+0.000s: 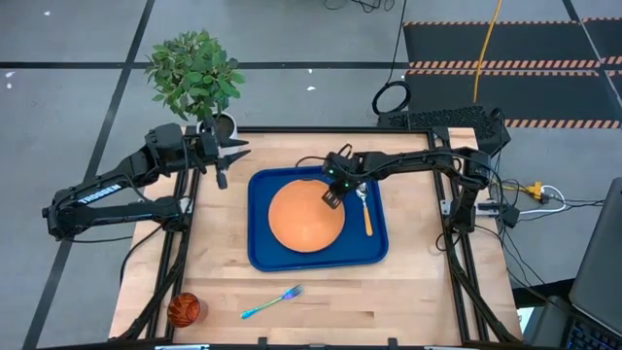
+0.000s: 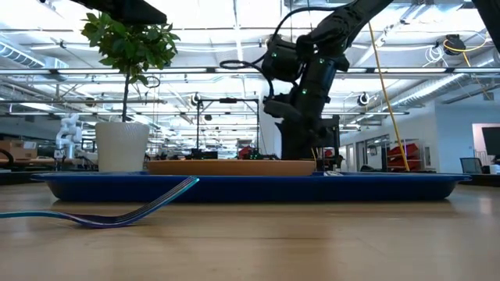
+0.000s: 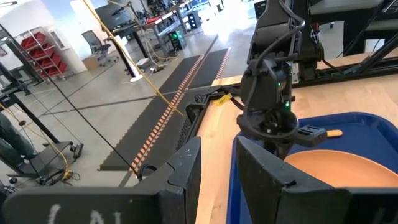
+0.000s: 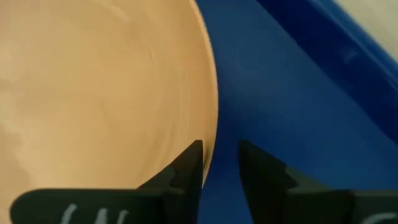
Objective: Pick and place plate/cup/fork/spoon on tray
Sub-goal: Adjust the serving tray
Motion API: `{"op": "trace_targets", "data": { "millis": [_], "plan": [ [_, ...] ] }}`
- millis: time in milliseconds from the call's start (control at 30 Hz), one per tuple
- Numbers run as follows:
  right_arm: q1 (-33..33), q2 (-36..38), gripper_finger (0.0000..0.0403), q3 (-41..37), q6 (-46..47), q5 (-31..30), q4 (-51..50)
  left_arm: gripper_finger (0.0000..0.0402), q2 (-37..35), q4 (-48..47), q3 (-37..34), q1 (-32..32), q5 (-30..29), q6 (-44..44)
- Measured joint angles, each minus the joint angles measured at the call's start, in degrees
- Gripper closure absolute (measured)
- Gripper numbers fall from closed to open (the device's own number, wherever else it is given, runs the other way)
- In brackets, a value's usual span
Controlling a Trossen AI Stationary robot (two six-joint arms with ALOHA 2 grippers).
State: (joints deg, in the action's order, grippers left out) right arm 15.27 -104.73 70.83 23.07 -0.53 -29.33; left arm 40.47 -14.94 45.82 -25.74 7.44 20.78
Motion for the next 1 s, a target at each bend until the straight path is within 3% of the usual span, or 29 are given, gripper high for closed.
{"op": "trace_targets", "data": {
  "millis": [200, 333, 533, 767, 1000],
  "plan": [
    [0.22, 2.95, 0.0303, 0.0, -4.39, -5.52, 0.77, 0.0298, 0.0, -0.04, 0.0, 0.0, 0.0, -0.12],
    [0.97, 6.04, 0.0303, 0.0, -6.88, -5.28, 4.73, 0.0298, 0.02, -0.06, 0.0, -0.01, 0.0, -0.28],
    [4.13, 8.76, 0.0303, 0.02, -16.24, -10.7, 4.88, 0.0298, 0.01, -0.07, 0.0, -0.02, 0.0, -0.15],
    [12.97, 6.69, 0.0303, 0.02, -22.56, -1.54, 3.54, 0.0298, 0.0, -0.09, 0.0, -0.02, 0.0, -0.07],
    [17.5, 3.71, 0.0303, -0.94, -30.07, -1.16, 4.53, 0.0298, 0.02, -0.07, 0.0, 0.0, -0.02, 0.0]
  ]
}}
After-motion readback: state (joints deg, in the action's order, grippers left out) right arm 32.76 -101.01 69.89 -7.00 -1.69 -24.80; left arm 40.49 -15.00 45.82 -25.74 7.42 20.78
